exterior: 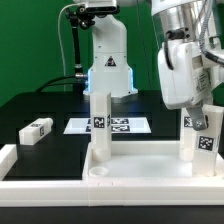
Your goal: Assemble desk
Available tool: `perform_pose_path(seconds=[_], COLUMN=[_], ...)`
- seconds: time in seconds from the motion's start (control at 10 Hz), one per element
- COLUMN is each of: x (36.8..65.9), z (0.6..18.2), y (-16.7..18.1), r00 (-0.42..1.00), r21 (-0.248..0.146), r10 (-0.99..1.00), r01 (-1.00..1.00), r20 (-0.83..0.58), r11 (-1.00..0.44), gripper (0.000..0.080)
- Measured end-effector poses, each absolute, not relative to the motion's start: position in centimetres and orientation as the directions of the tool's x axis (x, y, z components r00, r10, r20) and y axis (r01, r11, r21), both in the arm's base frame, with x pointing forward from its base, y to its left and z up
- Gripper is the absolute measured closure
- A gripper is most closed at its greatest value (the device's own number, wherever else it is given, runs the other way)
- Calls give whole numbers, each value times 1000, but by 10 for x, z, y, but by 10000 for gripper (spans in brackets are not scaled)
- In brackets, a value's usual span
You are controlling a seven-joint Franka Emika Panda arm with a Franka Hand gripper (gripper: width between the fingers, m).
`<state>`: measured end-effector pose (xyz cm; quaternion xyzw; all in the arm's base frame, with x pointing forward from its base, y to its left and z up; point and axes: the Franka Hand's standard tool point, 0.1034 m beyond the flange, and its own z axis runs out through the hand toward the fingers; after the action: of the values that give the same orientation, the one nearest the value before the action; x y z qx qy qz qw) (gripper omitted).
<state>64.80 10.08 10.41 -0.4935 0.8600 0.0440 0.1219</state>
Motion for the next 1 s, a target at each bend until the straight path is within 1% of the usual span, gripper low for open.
perform_pose_path(seconds=[0.1, 0.2, 0.3, 0.4, 0.5, 0.6, 0.8, 0.9, 1.0], x=[648, 647, 647, 647, 646, 642, 640, 638, 638], z=[103, 102, 102, 102, 101, 100, 100, 101, 100], y=[101, 101, 101, 101, 103, 109, 113, 118, 117], r00=[-492, -488, -485, -484, -417, -267, -3, 95, 108], r21=[-40, -41, -42, -41, -55, -71, -128, -145, -147], r10=[-834, -836, -838, -839, -877, -937, -979, -977, -976], r01=[-855, -857, -859, -860, -896, -955, -991, -987, -986], r20=[-252, -251, -251, -250, -241, -227, -203, -192, -190], r11=[517, 513, 510, 509, 441, 290, 29, -68, -81], gripper=[410, 410, 233, 233, 166, 155, 151, 151, 151])
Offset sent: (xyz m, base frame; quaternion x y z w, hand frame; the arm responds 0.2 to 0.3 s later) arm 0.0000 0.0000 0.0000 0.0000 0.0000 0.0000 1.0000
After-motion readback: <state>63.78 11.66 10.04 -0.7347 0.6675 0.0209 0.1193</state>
